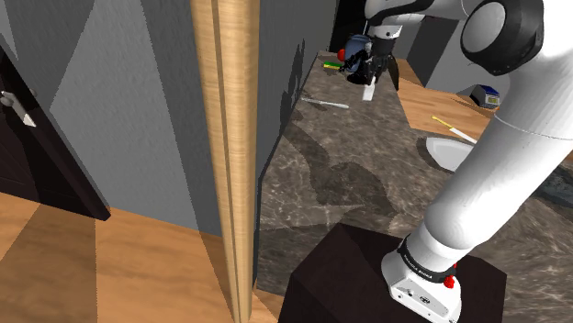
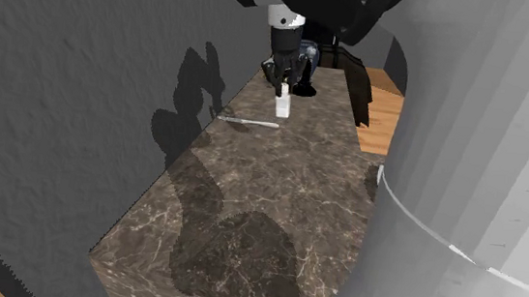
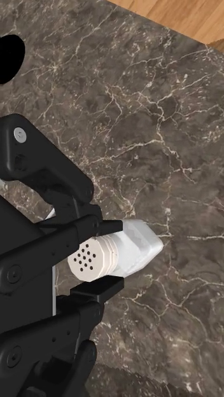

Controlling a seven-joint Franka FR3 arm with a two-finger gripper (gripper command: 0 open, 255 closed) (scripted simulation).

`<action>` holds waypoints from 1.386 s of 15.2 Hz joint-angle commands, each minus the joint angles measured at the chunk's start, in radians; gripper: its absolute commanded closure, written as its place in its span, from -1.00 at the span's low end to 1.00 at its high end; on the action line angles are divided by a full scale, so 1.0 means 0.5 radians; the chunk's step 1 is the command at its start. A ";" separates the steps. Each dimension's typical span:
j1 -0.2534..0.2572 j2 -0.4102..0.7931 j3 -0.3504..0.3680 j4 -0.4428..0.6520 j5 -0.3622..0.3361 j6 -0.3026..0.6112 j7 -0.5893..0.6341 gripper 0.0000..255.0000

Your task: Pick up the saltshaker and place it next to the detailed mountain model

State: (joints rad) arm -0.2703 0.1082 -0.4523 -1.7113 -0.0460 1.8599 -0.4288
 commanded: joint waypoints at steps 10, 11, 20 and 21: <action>-0.129 -0.652 -0.110 -0.661 -0.311 0.094 -0.133 1.00; -0.148 -0.708 -0.121 -0.710 -0.340 0.094 -0.150 1.00; -0.365 -1.162 -0.242 -1.039 -0.591 0.047 -0.360 1.00; -0.392 -1.205 -0.258 -1.063 -0.617 0.038 -0.389 1.00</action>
State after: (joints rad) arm -0.4525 -0.4695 -0.5745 -2.2248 -0.3397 1.8810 -0.6103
